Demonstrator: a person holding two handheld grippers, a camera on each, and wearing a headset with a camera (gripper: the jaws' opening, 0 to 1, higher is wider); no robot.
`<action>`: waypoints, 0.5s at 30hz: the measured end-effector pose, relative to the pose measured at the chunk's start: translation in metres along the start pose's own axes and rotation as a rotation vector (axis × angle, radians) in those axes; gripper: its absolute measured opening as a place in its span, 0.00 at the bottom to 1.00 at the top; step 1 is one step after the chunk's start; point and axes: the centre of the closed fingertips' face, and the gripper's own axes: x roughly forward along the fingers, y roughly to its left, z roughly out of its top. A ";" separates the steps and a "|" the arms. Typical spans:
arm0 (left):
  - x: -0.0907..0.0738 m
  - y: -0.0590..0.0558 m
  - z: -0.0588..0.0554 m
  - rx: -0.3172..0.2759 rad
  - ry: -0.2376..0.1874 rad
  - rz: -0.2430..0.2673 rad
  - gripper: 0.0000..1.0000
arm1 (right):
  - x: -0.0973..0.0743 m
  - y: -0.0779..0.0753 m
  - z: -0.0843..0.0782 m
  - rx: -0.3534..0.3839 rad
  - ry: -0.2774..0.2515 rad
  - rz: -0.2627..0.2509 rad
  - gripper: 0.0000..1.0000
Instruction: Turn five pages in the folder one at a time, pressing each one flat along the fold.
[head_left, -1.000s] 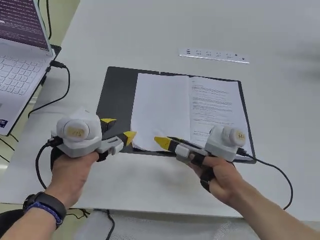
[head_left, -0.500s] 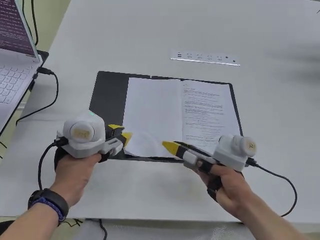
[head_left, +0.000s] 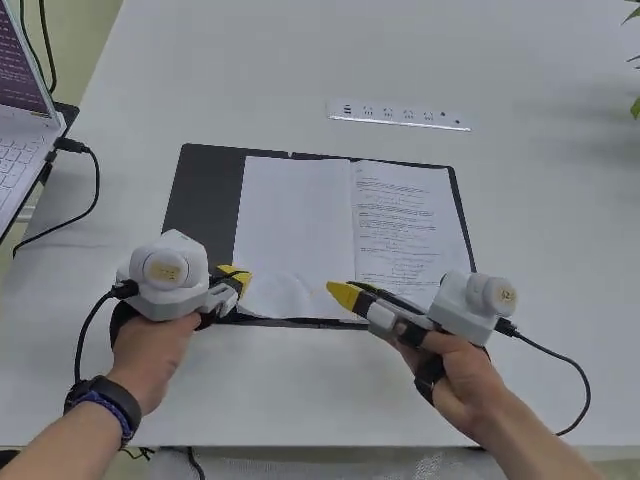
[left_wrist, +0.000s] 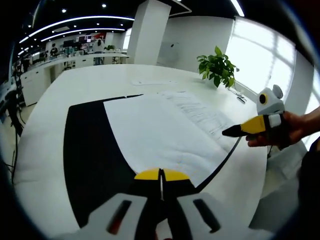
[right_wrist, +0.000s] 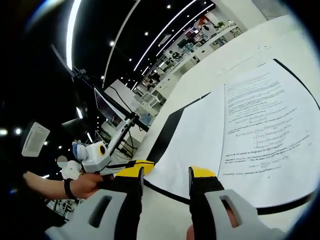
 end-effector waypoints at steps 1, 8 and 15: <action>0.001 0.001 -0.004 -0.005 0.012 0.004 0.00 | 0.000 -0.001 0.000 0.001 -0.001 0.001 0.35; 0.004 -0.001 -0.025 0.006 0.059 0.022 0.00 | 0.009 -0.006 0.004 0.005 0.005 0.008 0.34; 0.002 0.001 -0.025 0.001 0.062 0.034 0.00 | 0.022 -0.010 0.014 -0.002 0.004 0.026 0.33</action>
